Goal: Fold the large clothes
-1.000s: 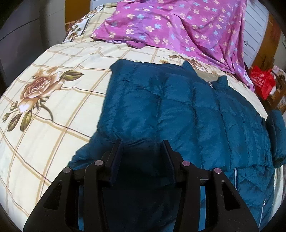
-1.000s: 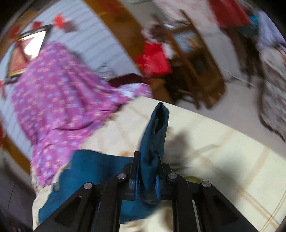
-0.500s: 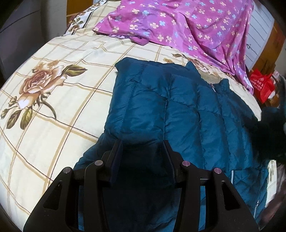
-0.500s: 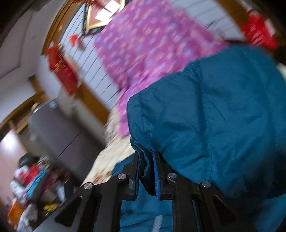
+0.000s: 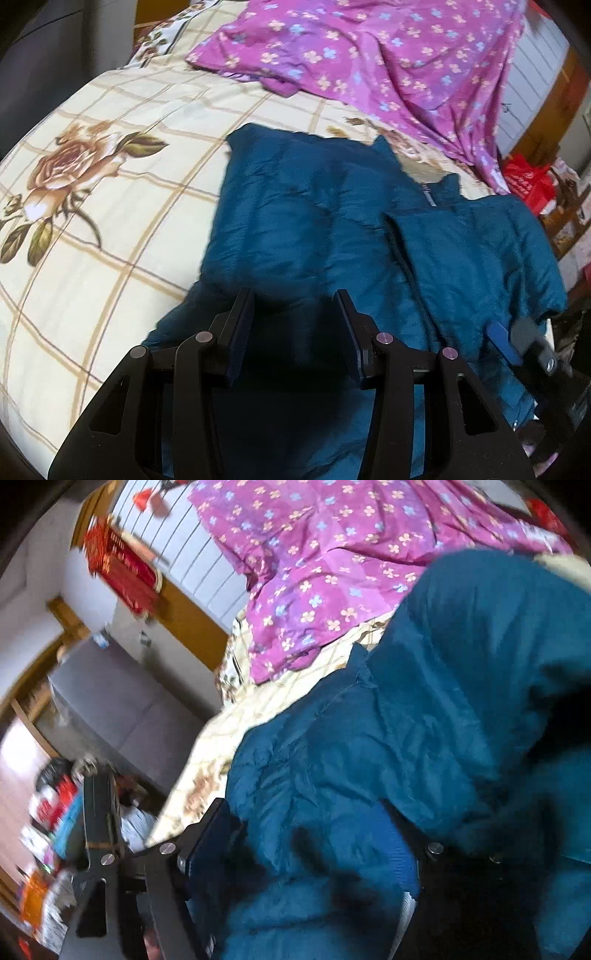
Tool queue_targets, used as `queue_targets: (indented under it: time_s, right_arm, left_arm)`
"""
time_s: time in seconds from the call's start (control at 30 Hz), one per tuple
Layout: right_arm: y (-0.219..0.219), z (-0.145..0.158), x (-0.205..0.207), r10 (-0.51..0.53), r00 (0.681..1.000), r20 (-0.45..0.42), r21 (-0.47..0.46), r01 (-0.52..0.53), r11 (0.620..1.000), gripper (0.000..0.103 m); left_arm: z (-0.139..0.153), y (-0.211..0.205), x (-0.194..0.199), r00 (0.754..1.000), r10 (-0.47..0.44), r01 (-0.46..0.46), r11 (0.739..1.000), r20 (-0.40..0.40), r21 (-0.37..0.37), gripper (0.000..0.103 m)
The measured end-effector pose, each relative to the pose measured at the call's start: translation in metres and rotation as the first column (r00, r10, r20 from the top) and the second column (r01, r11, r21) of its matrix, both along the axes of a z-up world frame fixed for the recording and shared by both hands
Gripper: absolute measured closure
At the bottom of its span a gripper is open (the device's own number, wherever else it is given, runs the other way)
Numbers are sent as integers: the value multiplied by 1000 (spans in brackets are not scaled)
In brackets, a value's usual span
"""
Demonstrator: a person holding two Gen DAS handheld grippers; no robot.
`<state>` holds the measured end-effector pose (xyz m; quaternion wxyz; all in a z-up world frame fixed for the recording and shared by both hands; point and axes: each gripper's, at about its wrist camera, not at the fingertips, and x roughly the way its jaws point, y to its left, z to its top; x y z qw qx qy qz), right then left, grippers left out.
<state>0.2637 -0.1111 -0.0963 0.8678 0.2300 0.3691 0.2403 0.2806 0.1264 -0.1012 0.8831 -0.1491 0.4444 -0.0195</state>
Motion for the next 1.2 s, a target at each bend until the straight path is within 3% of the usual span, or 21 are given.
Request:
queue_targets:
  time_s: [0.07,0.13,0.2,0.3,0.37,0.43,0.47,0.67,0.77,0.8,0.97,1.2]
  right_arm:
    - [-17,12,-14,-70,997,-23,-155,65,986,26]
    - [-28,14,-34,-155,986,-57,-339,127,932,26]
    - [-40,9,-58,-180,982,-59,-405,141,903,26]
    - [-57,-9,-85,-227,974,-21,-435,196,879,25]
    - [-77,-27,-92,-291,955,-59,-399,245,884,24]
    - [-85,-33,-91,-321,944,-77,-354,275,894,23]
    - [-83,-34,-90,-297,952,-76,-356,252,900,16]
    - [-74,-36,-80,-251,964,-83,-387,201,900,9]
    - [-73,-37,-77,-243,966,-87,-403,189,896,6]
    - [-71,-38,-79,-242,966,-87,-414,186,891,5]
    - [-70,-38,-87,-234,968,-86,-455,171,874,3]
    - [-70,-39,-91,-229,970,-86,-456,166,874,1]
  left_arm:
    - [3,-8,0,999,-32,33,999,22,-13,59]
    - [5,-20,-1,996,-81,82,996,44,-32,59]
    - [3,-38,-1,986,-155,159,985,55,-65,59]
    - [-3,-65,2,967,-246,251,964,58,-88,59]
    - [-9,-79,5,958,-282,285,955,51,-85,59]
    - [-16,-86,12,961,-275,277,959,42,-63,53]
    - [-19,-85,15,962,-270,273,959,49,-71,45]
    - [-31,-71,24,972,-219,234,944,87,-233,42]
    - [-30,-66,20,968,-219,246,925,122,-288,85]
    - [-28,-63,18,967,-214,246,920,136,-305,93]
    - [-6,-60,5,964,-181,228,940,195,-256,96]
    - [33,-20,-13,965,-97,122,989,243,-87,96]
